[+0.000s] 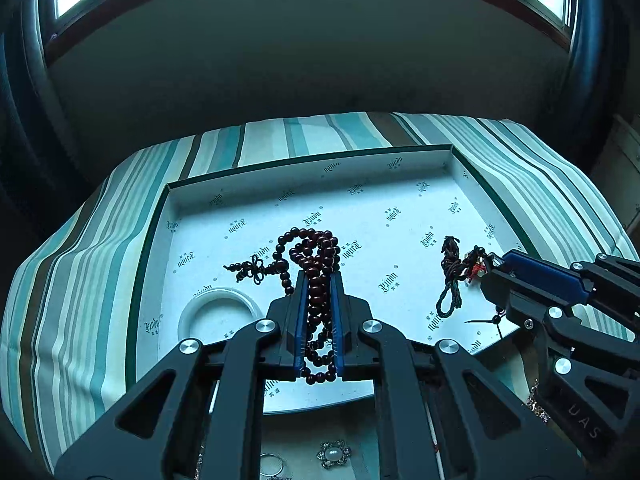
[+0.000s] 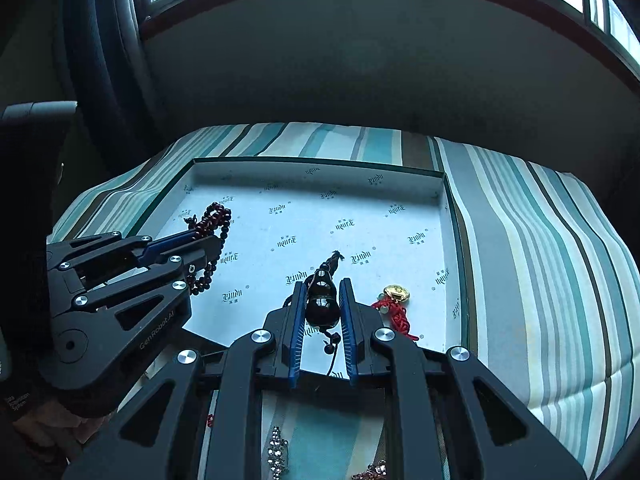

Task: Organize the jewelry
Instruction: 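Carry mala and gourd pendant into the tray and open both tools, then lift both tools out of the tray back over the jewelry row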

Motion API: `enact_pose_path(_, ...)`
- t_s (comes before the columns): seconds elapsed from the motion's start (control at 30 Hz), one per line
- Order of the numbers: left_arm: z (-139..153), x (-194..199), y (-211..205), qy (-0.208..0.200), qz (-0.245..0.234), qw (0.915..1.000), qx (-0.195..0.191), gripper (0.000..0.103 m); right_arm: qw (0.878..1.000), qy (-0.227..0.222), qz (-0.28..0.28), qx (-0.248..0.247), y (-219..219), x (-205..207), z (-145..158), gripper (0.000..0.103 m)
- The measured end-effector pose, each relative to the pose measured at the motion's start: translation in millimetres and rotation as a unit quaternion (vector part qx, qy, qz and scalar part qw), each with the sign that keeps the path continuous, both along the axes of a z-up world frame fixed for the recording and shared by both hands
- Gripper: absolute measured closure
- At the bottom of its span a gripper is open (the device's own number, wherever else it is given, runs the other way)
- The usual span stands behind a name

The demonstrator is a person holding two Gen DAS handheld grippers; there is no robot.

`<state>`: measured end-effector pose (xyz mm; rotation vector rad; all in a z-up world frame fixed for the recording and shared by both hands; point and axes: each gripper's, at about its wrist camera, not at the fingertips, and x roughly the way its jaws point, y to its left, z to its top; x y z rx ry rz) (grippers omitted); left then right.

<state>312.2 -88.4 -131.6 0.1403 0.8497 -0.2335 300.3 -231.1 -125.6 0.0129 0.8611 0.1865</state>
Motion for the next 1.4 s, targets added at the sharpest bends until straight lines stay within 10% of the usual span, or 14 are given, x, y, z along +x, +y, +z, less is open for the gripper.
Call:
enact_pose_path(0.47, -37, 22, -3, 0.023, 0.009, 0.9996, 0.014, 0.090, 0.999, 0.039, -0.006, 0.013, 2, 22, -39, 0.085)
enact_pose_path(0.73, -39, 18, -3, 0.024, 0.012, 0.9996, 0.005, 0.049, 0.999, 0.036, -0.014, 0.016, -2, 17, -37, 0.075)
enact_pose_path(0.97, -22, 10, 5, 0.015, 0.017, 0.9997, -0.010, 0.033, 1.000, 0.016, -0.020, 0.018, -8, 7, -17, 0.065)
enact_pose_path(1.4, 13, -44, 31, 0.000, 0.024, 0.9997, -0.011, 0.033, 1.000, 0.008, -0.006, -0.009, -4, -52, 7, 0.065)
